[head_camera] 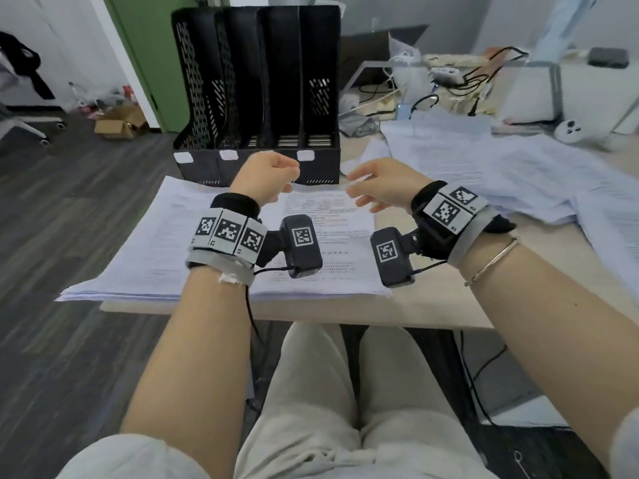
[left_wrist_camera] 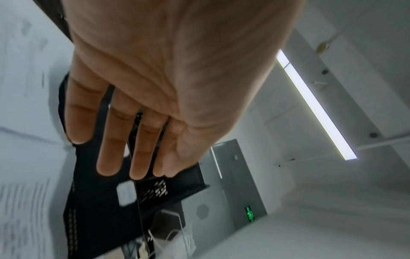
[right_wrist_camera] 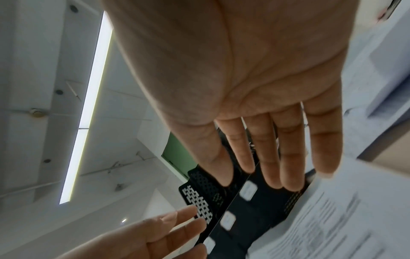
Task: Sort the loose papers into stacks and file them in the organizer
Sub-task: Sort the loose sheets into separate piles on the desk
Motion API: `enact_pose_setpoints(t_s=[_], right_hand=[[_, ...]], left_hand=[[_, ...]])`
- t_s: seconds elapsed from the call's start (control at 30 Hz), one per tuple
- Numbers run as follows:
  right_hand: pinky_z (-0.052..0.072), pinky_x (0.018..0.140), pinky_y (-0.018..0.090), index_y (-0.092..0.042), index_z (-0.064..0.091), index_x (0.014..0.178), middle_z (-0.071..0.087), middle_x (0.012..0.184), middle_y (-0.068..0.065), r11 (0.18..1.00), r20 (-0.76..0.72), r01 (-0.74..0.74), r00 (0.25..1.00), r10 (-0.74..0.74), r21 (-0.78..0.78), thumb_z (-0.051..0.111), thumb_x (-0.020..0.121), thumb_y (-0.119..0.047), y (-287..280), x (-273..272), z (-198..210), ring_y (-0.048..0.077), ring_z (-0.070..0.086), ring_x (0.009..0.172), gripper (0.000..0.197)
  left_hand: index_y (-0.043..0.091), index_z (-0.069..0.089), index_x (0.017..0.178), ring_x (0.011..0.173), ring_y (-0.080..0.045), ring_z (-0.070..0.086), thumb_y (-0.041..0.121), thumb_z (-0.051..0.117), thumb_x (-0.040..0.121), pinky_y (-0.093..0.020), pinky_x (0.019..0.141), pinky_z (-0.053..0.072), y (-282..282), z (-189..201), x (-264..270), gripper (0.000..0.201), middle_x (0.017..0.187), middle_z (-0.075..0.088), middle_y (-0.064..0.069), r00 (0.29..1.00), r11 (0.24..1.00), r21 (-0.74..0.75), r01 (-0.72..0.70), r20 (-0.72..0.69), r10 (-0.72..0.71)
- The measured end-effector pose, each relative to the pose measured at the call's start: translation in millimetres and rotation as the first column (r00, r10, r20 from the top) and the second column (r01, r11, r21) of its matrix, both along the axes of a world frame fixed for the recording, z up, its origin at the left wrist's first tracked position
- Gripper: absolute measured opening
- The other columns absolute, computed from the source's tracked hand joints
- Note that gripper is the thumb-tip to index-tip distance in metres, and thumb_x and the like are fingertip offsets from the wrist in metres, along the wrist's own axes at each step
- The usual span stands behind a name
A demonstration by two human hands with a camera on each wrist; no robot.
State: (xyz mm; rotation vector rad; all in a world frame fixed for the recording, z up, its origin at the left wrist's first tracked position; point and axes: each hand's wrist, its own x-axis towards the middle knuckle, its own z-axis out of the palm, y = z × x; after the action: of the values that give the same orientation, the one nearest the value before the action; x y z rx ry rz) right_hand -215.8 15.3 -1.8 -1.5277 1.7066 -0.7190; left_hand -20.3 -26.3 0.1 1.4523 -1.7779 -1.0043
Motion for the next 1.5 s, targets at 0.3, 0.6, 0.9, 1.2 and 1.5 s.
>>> enact_pose_setpoints(t_s=[0.3, 0.6, 0.9, 1.2, 1.5], right_hand=[[0.048, 0.087, 0.032, -0.009, 0.056, 0.125, 0.063, 0.106, 0.009, 0.964, -0.117, 0.259, 0.957, -0.264, -0.055, 0.063, 0.088, -0.020, 10, -107, -2, 0.019, 0.062, 0.090, 0.040], [0.032, 0.096, 0.023, -0.006, 0.071, 0.101, 0.050, 0.139, 0.010, 0.966, -0.259, 0.249, 0.930, -0.260, -0.074, 0.056, 0.086, -0.008, 15, -150, -17, 0.020, 0.044, 0.130, 0.020], [0.028, 0.103, 0.023, -0.008, 0.045, 0.139, 0.043, 0.145, 0.005, 0.994, -0.295, 0.108, 0.950, -0.107, -0.014, 0.059, 0.091, -0.018, 17, -149, -30, 0.020, 0.040, 0.133, 0.051], [0.050, 0.093, 0.037, -0.013, 0.069, 0.112, 0.065, 0.119, 0.007, 0.997, -0.090, 0.069, 0.993, -0.071, -0.029, 0.060, 0.089, -0.018, 47, -141, -37, 0.024, 0.059, 0.109, 0.024], [0.045, 0.078, 0.018, -0.010, 0.071, 0.095, 0.070, 0.103, -0.001, 0.964, 0.033, 0.236, 0.972, -0.234, -0.123, 0.063, 0.089, -0.025, 57, -141, -40, 0.008, 0.060, 0.096, 0.018]], left_hand=[[0.009, 0.065, 0.099, 0.081, -0.019, 0.055, 0.019, 0.055, 0.089, -0.021, 0.055, 0.039, -19, -10, -97, 0.017, 0.097, 0.063, -0.010, 0.993, 0.990, 0.107, 0.090, 0.072, -0.098], [0.014, 0.054, 0.090, 0.080, -0.020, 0.050, 0.016, 0.053, 0.090, -0.024, 0.056, 0.035, -20, -26, -152, 0.002, 0.090, 0.052, -0.007, 0.972, 0.972, 0.156, 0.174, 0.130, -0.195], [0.013, 0.048, 0.128, 0.084, -0.020, 0.063, 0.019, 0.046, 0.096, -0.024, 0.062, 0.046, -13, -34, -172, 0.033, 0.109, 0.064, -0.007, 0.975, 0.946, 0.239, 0.218, -0.008, -0.223], [0.015, 0.050, 0.122, 0.090, -0.028, 0.068, 0.051, 0.025, 0.099, -0.040, 0.080, 0.056, 2, -34, -191, 0.050, 0.104, 0.063, -0.011, 0.962, 0.902, 0.337, 0.268, -0.143, -0.233], [0.006, 0.049, 0.131, 0.122, -0.034, 0.045, -0.016, 0.030, 0.086, -0.033, 0.060, 0.059, 26, -46, -182, 0.054, 0.140, 0.038, -0.009, 0.971, 0.944, 0.266, 0.194, -0.186, -0.148]])
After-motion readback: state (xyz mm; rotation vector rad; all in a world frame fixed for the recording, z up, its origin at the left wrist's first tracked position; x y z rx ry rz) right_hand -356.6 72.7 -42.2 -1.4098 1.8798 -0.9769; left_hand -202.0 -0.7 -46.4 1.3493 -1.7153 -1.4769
